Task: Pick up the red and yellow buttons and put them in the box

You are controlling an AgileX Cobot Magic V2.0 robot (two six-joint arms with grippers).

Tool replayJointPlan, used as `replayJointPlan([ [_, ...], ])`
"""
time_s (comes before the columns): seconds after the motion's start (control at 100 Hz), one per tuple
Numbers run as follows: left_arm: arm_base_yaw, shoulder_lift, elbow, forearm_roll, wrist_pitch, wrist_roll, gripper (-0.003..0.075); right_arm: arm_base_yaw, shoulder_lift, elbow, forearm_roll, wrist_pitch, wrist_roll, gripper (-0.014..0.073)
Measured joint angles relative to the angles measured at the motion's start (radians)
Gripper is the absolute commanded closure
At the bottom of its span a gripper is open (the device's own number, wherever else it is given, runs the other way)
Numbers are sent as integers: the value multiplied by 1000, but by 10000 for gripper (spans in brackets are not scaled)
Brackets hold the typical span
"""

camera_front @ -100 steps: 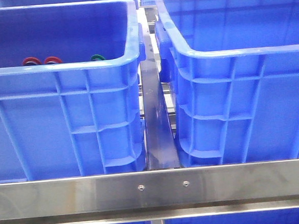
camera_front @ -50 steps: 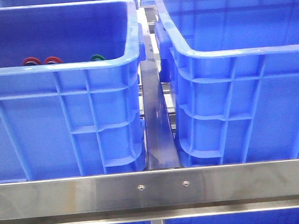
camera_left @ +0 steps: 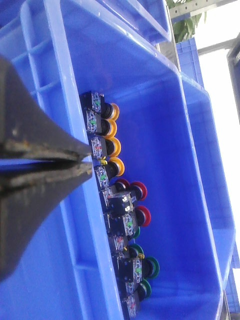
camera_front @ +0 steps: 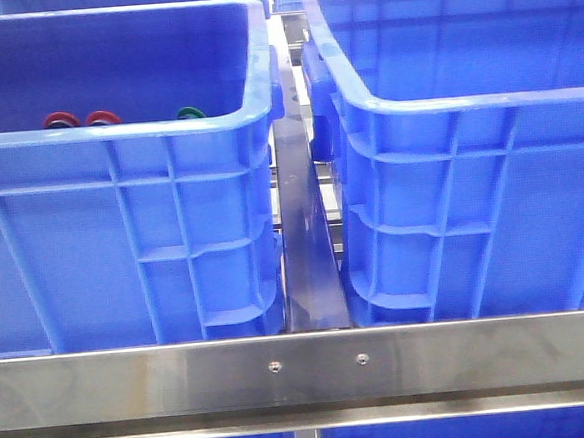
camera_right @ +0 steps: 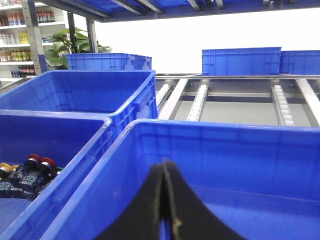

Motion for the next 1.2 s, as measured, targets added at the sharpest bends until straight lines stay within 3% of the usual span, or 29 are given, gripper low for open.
replayJointPlan([
  [0.13, 0, 0, 0, 0, 0, 0, 739, 0, 0, 0, -170, 0, 132, 662],
  [0.38, 0, 0, 0, 0, 0, 0, 739, 0, -39, 10, -696, 13, 618, 662],
  [0.52, 0, 0, 0, 0, 0, 0, 739, 0, -120, 72, -900, -17, 818, 662],
  [0.88, 0, 0, 0, 0, 0, 0, 739, 0, -379, 354, -1104, -156, 1022, 662],
  [1.2, 0, 0, 0, 0, -2, 0, 739, 0, -396, 487, -1177, -277, 1116, 662],
])
